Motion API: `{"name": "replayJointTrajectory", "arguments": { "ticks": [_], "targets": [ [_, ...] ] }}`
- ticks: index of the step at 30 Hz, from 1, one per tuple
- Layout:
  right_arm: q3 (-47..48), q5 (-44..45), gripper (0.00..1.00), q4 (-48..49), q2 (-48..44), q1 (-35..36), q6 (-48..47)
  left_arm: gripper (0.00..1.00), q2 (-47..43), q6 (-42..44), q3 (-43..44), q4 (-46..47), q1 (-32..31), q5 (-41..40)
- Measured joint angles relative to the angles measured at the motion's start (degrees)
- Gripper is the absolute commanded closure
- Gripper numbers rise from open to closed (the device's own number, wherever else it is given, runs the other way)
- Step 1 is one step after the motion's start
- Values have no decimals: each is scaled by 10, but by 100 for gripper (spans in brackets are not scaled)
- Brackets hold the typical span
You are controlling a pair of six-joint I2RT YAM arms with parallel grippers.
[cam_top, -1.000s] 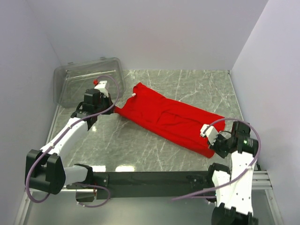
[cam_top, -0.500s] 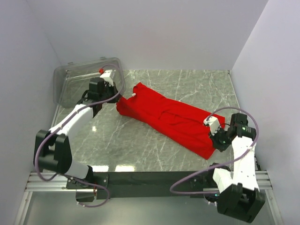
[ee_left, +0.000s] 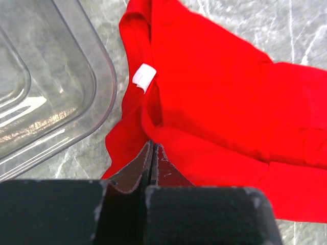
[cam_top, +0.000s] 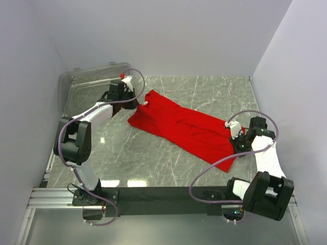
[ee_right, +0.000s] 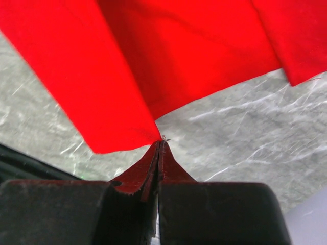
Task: Fold and stack the t-shirts
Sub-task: Fold the tshirt
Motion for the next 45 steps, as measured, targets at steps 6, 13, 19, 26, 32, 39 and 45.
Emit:
{"name": "replayJointTrajectory", "arguments": {
  "ticks": [6, 13, 19, 26, 32, 39, 45],
  "targets": [
    [0, 12, 100, 43, 44, 0, 21, 99, 10, 1, 0, -1, 0, 1],
    [10, 17, 100, 71, 88, 0, 39, 99, 17, 2, 13, -1, 0, 0],
    [21, 21, 100, 90, 99, 0, 47, 99, 19, 2, 21, -1, 0, 0],
    [25, 25, 100, 107, 97, 0, 49, 99, 30, 2, 51, 2, -1, 0],
    [27, 28, 100, 126, 101, 0, 62, 99, 63, 2, 75, 3, -2, 0],
    [32, 31, 100, 149, 120, 0, 77, 99, 92, 1, 97, -4, -2, 0],
    [40, 31, 100, 151, 133, 0, 77, 99, 107, 1, 116, -5, -3, 0]
  ]
}}
